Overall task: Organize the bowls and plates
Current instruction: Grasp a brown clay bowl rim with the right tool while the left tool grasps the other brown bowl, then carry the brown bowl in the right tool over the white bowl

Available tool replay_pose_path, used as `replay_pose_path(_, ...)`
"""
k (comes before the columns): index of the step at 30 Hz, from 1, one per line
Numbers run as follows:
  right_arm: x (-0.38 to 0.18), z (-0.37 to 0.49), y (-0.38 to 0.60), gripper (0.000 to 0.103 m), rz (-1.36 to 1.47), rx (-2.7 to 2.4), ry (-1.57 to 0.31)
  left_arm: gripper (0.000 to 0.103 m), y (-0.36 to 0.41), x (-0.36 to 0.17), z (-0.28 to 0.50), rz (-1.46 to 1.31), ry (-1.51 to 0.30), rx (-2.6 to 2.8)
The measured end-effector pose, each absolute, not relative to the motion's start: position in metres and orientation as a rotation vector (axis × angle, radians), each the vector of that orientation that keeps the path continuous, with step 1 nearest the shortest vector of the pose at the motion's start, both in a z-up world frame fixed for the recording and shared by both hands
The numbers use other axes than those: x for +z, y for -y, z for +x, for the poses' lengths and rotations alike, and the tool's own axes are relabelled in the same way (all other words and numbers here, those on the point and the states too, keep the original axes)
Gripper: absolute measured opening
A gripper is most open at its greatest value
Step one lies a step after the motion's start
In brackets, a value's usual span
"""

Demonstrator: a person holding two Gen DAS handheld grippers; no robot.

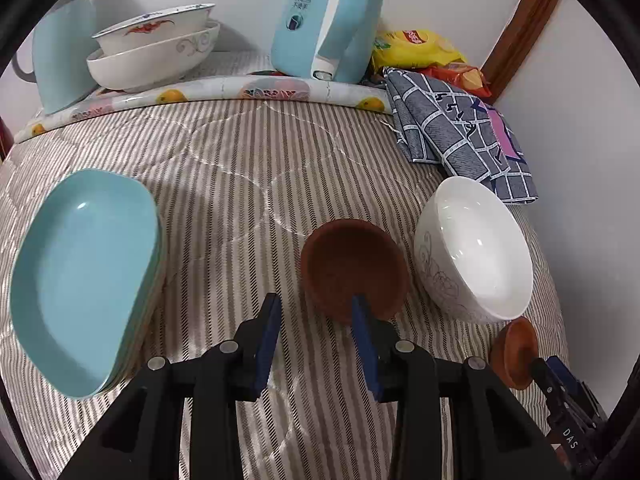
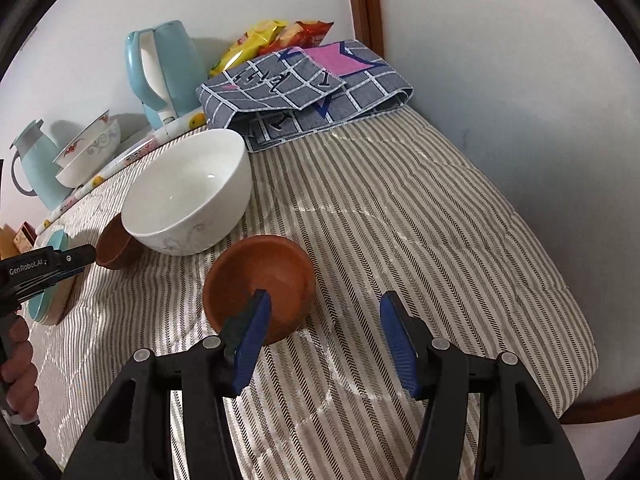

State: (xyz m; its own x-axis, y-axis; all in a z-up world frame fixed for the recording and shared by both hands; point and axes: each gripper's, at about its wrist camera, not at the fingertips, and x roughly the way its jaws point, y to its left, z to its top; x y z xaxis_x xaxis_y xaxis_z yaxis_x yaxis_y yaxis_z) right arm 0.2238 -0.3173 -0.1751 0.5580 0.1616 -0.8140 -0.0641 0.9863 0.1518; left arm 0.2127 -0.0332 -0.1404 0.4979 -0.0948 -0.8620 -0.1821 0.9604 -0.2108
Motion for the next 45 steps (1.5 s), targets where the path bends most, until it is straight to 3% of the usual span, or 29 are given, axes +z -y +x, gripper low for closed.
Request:
replay_pose_path(14,-0.192,0.239,0.312,0.049,0.12,0.153,-1.012,0.038,0.04,-0.16,0.238,-0.26,-1.071,0.064)
replay_pose_path(25,-0.197,0.248,0.309,0.033,0.108,0.136,-1.006,0.038,0.041,-0.169,0.249,-0.278,-1.064,0.037)
replay_pose_path(31,-0.197,0.247,0.305,0.016,0.11,0.161,-0.99,0.025,0.044,-0.169,0.251,-0.25,-1.061,0.042)
replay_pose_path(37,-0.194,0.244,0.298,0.013,0.077,0.148,-0.968,0.015,0.04,-0.167,0.249,-0.253,-1.06,0.036)
replay_pose_path(45,-0.186,0.236,0.294,0.009,0.055,0.148,-0.933,0.009,0.042,-0.157,0.237,-0.256,-1.032,0.001)
